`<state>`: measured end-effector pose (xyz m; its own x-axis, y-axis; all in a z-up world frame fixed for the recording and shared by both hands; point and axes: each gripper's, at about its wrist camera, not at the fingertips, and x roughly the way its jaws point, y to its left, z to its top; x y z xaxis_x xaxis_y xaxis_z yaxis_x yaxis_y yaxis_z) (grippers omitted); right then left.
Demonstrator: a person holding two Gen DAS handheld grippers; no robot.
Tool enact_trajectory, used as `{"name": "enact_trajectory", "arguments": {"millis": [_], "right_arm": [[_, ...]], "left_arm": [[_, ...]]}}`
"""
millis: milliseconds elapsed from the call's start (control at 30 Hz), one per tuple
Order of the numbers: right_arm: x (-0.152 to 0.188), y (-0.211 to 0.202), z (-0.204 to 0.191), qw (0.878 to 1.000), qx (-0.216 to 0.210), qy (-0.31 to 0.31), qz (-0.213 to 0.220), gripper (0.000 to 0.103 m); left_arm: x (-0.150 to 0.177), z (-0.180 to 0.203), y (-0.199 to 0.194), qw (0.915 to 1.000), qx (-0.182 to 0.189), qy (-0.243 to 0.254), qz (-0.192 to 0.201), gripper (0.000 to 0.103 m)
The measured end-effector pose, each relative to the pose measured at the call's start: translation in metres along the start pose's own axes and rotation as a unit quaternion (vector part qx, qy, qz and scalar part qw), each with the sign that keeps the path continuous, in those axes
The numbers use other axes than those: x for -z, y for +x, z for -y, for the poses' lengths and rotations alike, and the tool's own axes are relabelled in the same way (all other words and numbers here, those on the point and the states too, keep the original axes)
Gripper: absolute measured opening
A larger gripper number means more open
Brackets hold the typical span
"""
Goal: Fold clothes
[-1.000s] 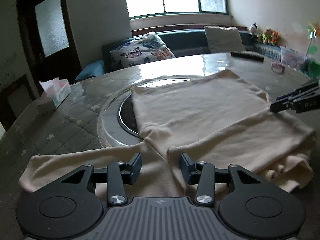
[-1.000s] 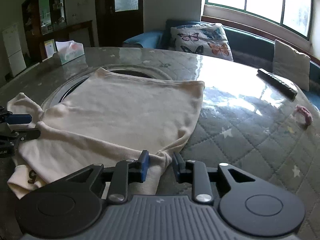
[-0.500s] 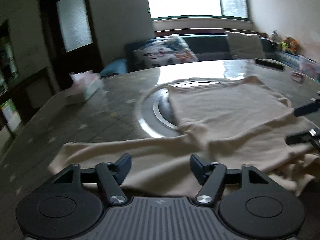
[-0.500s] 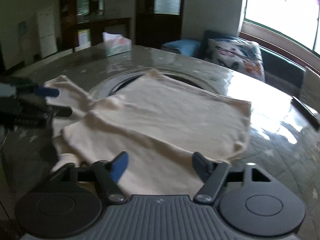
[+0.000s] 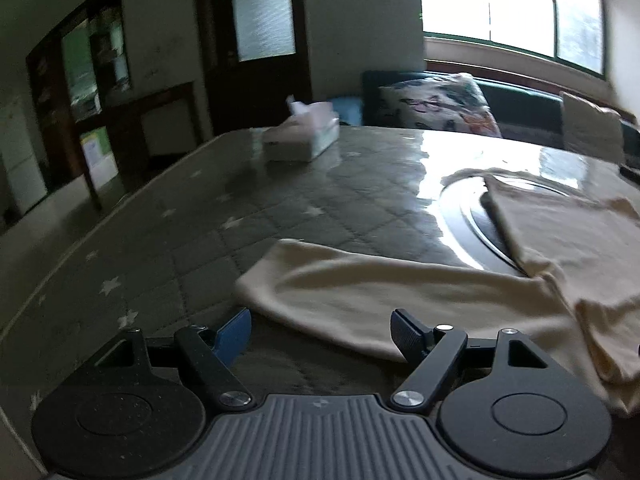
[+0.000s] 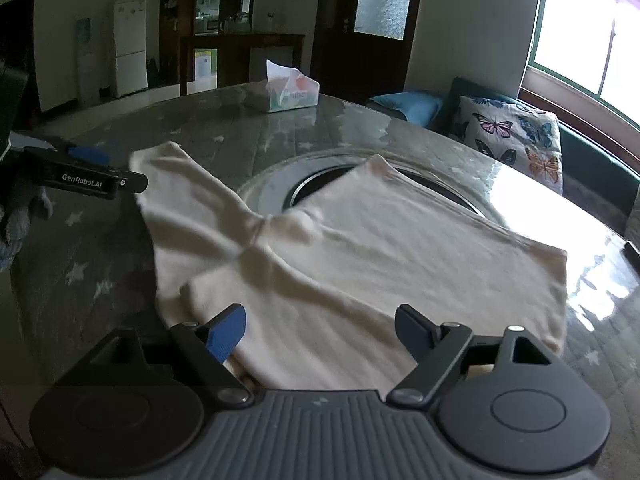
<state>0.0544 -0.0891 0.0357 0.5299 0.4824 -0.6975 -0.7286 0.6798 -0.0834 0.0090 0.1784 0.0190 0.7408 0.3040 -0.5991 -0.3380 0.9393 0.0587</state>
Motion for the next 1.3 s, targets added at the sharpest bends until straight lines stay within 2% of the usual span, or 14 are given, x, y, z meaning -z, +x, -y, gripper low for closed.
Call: {"name": "enact_trajectory", "arguments": {"millis": [200, 400, 500, 633, 700, 800, 933, 1067, 1167, 1300], "right_arm": [[-0.01, 0.011, -0.015, 1.0, -0.006, -0.016, 0.0, 0.084], [-0.012, 0.009, -0.015, 1.0, -0.006, -0.018, 0.001, 0.084], [-0.012, 0.005, -0.013, 1.0, -0.007, -0.016, 0.006, 0.084], [-0.013, -0.003, -0.011, 1.0, -0.007, -0.011, 0.017, 0.084], [-0.013, -0.008, -0.008, 1.0, -0.006, -0.005, 0.024, 0.083], [-0.011, -0.016, -0.001, 0.999, -0.002, 0.007, 0.031, 0.083], [-0.005, -0.029, 0.011, 0.999, 0.01, 0.028, 0.039, 0.083], [0.008, -0.042, 0.029, 0.997, 0.028, 0.053, 0.045, 0.083], [0.018, -0.051, 0.043, 0.995, 0.04, 0.074, 0.048, 0.082], [0.035, -0.065, 0.062, 0.992, 0.058, 0.101, 0.056, 0.082]], "left_arm": [[-0.006, -0.021, 0.011, 0.9991, -0.011, -0.04, -0.011, 0.071], [-0.009, -0.037, 0.024, 0.9959, -0.015, -0.084, -0.029, 0.059], [-0.011, -0.041, 0.028, 0.9944, -0.021, -0.099, -0.03, 0.049], [-0.015, -0.045, 0.032, 0.993, -0.019, -0.113, -0.028, 0.014], [-0.018, -0.046, 0.029, 0.9922, -0.014, -0.122, -0.025, 0.008], [-0.027, -0.038, 0.018, 0.9937, -0.004, -0.112, -0.005, 0.007], [-0.045, -0.013, -0.009, 0.9951, 0.035, -0.088, 0.03, 0.006], [-0.061, 0.033, -0.037, 0.9934, 0.09, -0.04, 0.057, 0.006], [-0.067, 0.074, -0.057, 0.9876, 0.138, 0.0, 0.075, 0.006], [-0.072, 0.128, -0.077, 0.9749, 0.201, 0.048, 0.084, 0.005]]}}
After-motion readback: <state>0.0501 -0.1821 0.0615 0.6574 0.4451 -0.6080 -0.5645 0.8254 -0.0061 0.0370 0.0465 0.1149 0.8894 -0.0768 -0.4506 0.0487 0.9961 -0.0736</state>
